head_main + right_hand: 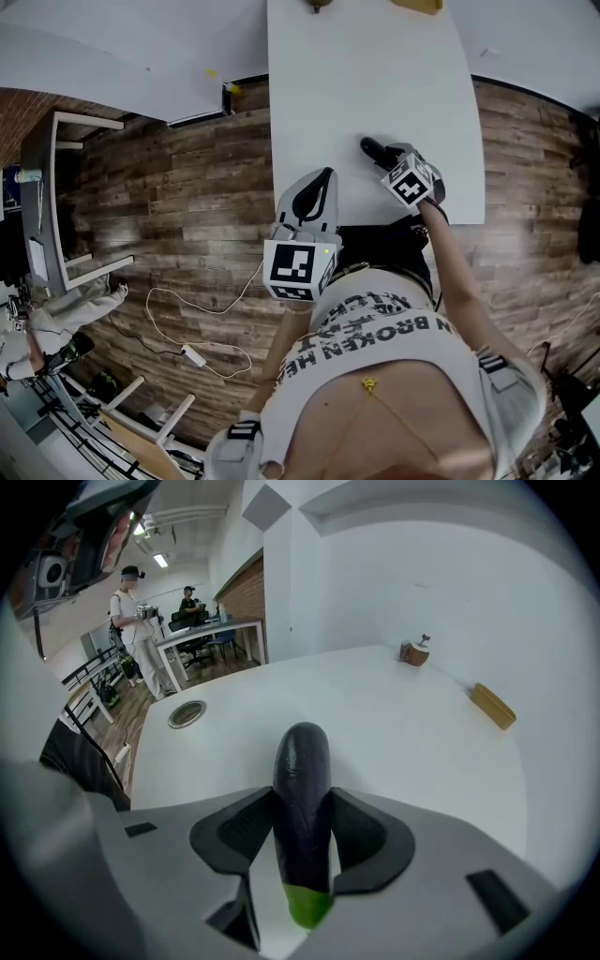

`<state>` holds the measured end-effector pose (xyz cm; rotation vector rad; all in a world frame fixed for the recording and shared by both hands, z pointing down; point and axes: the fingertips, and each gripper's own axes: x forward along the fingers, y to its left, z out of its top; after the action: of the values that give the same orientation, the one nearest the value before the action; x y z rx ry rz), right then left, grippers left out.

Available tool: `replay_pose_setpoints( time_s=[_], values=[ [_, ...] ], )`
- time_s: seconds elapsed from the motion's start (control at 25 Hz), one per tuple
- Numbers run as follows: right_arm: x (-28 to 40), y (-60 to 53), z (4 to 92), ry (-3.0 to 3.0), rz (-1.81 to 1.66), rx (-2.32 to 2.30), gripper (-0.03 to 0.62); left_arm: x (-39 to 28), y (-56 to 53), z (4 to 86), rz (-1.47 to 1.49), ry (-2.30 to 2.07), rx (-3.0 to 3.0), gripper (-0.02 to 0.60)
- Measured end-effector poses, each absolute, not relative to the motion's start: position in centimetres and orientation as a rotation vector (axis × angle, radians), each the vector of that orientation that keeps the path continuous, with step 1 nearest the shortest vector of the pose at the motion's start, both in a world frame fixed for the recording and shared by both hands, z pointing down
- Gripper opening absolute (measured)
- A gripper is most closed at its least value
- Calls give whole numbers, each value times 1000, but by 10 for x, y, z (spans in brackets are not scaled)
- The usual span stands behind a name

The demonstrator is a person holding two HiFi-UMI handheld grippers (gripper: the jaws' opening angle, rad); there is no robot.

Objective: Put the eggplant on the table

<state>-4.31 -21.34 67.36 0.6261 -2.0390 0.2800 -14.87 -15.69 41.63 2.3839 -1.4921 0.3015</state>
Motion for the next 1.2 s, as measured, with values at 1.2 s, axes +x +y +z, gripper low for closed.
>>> replay_pose_setpoints(
  time_s=[1.2],
  values=[
    [-41,-214,683,-2058,345,599,192,-148,-155,417,301,-1485,2385,6]
  ],
)
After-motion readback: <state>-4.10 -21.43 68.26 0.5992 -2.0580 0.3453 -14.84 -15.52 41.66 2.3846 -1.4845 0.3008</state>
